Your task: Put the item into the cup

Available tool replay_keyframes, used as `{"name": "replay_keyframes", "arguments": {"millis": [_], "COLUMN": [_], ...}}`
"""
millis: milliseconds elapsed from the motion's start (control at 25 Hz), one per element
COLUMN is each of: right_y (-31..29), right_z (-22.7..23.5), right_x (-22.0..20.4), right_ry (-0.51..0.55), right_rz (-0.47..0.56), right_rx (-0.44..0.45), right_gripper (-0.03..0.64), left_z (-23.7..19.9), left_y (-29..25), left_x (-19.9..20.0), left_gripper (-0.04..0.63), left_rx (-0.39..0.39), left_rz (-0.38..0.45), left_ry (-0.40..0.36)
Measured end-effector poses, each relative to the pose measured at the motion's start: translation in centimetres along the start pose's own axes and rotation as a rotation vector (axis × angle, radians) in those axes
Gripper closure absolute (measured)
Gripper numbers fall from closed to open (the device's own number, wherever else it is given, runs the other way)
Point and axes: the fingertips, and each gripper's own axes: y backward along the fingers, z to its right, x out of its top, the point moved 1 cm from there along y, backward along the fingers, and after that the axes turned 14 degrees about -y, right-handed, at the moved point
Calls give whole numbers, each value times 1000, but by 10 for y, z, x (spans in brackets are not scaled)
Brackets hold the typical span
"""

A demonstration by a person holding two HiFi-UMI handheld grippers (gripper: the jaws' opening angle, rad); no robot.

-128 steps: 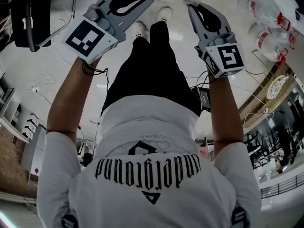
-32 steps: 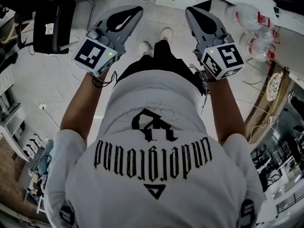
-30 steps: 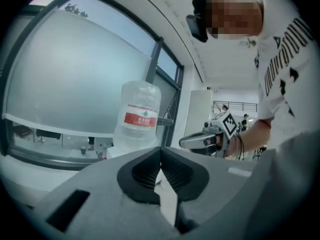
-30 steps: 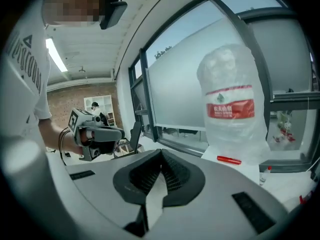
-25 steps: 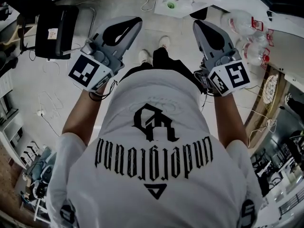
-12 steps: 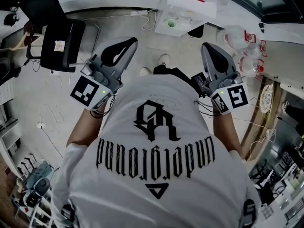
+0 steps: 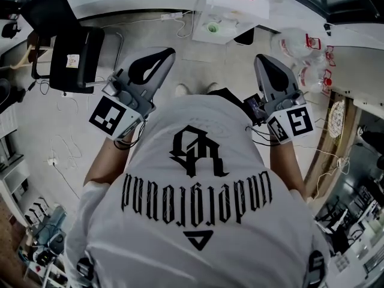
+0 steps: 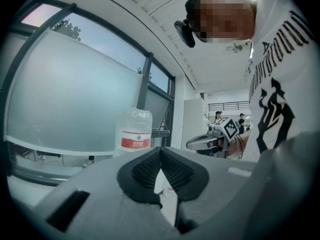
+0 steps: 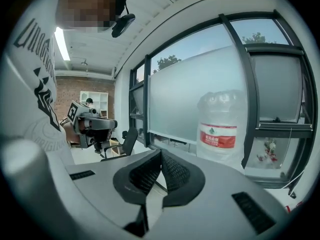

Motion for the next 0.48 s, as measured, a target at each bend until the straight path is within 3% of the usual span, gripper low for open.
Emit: {"name": "replay_keyframes", "arguments": {"millis": [480], "right_y": [49], "right_z": [37], "right_x": [-6], "right_ry": [-15], "right_rz": [8], "right_rx": [33], "right_gripper": [603], "left_z": [45], "left_y": [-45], "left_x": [9], "left_gripper": [581], "left_rx": [28], "left_rz": [-20], "left_ry": [1]}}
